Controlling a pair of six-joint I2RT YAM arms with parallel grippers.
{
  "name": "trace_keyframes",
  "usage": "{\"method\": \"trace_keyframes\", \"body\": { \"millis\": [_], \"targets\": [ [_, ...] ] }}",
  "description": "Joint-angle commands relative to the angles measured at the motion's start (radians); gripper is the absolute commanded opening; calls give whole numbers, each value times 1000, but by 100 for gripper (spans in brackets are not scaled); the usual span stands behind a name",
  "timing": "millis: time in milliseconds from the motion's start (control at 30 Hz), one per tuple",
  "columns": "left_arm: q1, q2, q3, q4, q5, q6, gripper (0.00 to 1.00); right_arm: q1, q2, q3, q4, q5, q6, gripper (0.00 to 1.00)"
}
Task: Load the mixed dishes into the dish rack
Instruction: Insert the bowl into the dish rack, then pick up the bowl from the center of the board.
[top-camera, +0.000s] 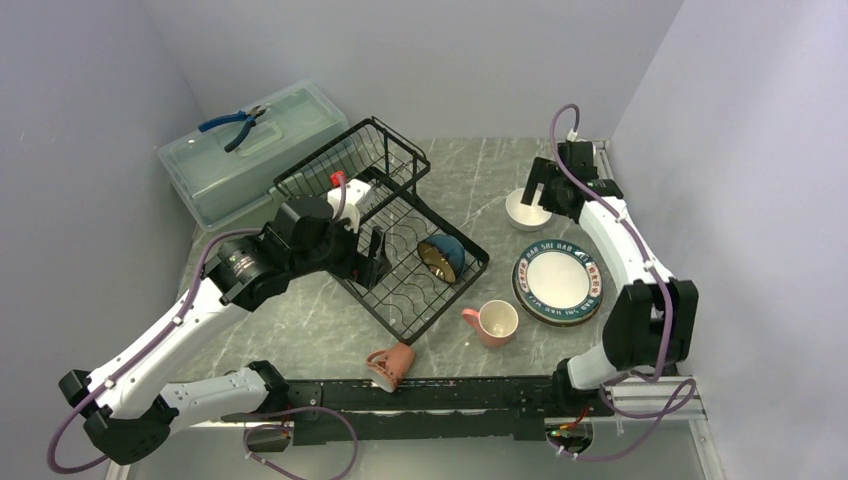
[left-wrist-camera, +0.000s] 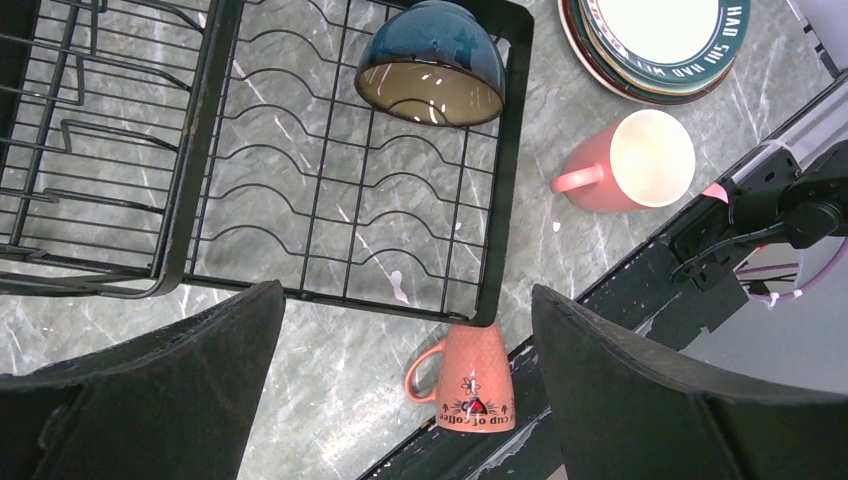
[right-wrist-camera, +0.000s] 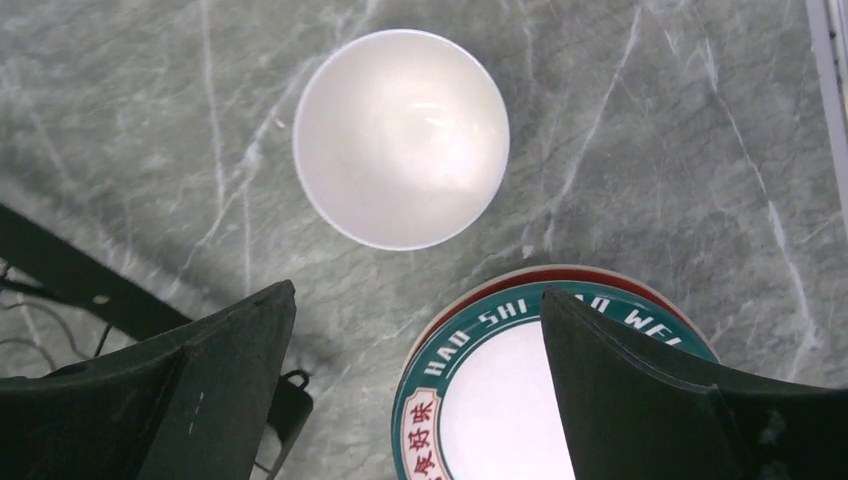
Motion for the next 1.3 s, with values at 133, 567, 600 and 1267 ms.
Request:
{"method": "trace_keyframes", "body": {
  "millis": [133,567,600,1267],
  "targets": [
    [5,31,25,47,54,50,100,-55,161,93,73,20,62,87],
    [5,68,17,50,63,37,99,-76,357,160,113,60,109,61],
    [6,69,18,47,61,39,99,-76,364,160,115,62,112,60],
    [19,113,2,62,66,12,99,-76,434,124,131,0,96,29]
  ]
}}
